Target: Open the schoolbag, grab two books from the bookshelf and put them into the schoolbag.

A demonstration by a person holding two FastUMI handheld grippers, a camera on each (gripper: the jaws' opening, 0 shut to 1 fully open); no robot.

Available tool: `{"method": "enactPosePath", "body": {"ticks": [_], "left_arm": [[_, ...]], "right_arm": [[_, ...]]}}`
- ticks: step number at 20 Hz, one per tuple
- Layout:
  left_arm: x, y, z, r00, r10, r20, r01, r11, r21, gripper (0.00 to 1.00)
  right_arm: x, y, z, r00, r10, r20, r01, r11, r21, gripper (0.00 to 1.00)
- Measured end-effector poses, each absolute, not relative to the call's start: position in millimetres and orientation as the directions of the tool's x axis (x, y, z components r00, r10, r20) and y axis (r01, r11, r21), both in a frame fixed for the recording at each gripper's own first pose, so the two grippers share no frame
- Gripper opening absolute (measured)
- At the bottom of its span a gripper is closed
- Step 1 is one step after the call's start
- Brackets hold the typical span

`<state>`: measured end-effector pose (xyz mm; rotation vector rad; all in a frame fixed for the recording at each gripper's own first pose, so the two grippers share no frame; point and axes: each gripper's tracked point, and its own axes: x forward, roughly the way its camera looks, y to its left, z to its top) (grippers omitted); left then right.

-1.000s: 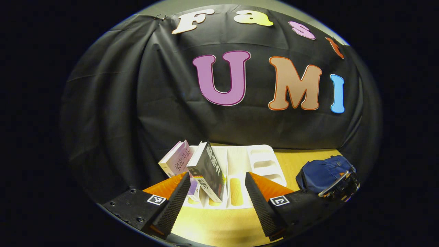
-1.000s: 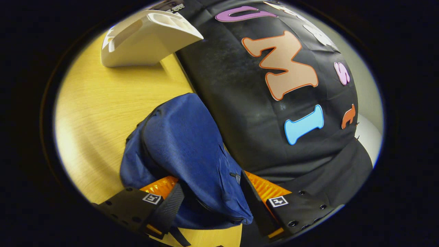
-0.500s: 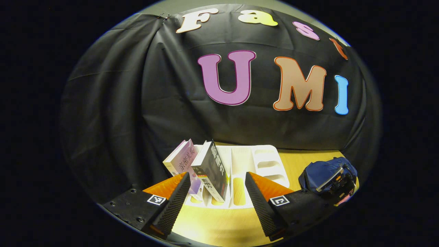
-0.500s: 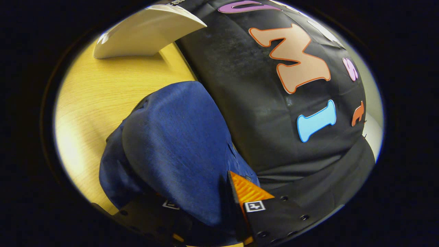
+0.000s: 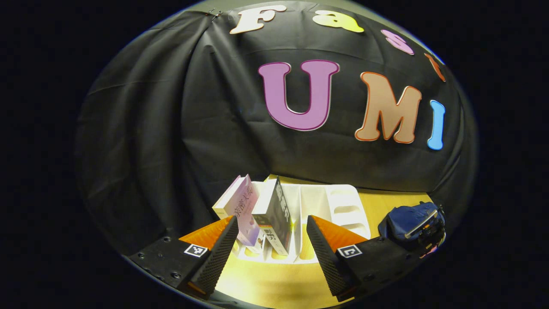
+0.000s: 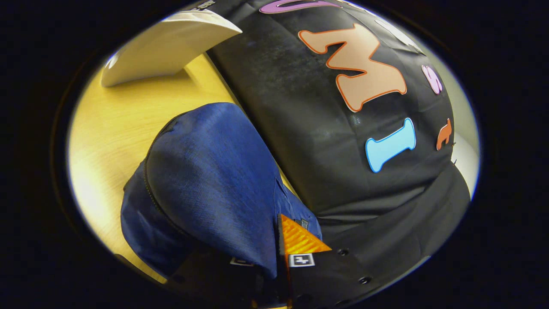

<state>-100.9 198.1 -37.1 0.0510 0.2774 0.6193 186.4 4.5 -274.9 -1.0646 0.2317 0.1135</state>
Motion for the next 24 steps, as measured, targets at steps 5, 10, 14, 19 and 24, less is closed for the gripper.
{"method": "enactPosePath", "body": {"ticks": [5, 10, 14, 19, 24], "left_arm": [[-75, 233, -18, 0.792, 0.543, -0.278, -0.538, 0.837, 0.102, 0.93], [-36, 259, 0, 0.812, 0.466, -0.350, -0.490, 0.872, 0.024, 0.93], [-15, 282, -13, 0.761, 0.440, -0.476, -0.472, 0.880, 0.059, 0.93], [2, 292, -51, 0.659, 0.375, -0.652, -0.443, 0.894, 0.066, 0.89], [7, 299, -88, 0.518, 0.332, -0.788, -0.422, 0.901, 0.102, 0.85]], "right_arm": [[186, 0, -264, 0.962, -0.025, -0.272, -0.213, 0.555, -0.804, 0.07], [185, -6, -239, 0.972, -0.036, -0.231, -0.163, 0.605, -0.780, 0.07], [189, -13, -220, 0.975, -0.051, -0.218, -0.133, 0.650, -0.748, 0.07], [195, -25, -199, 0.975, -0.070, -0.212, -0.097, 0.724, -0.683, 0.07], [199, -31, -192, 0.973, -0.080, -0.217, -0.081, 0.760, -0.645, 0.07]]}}
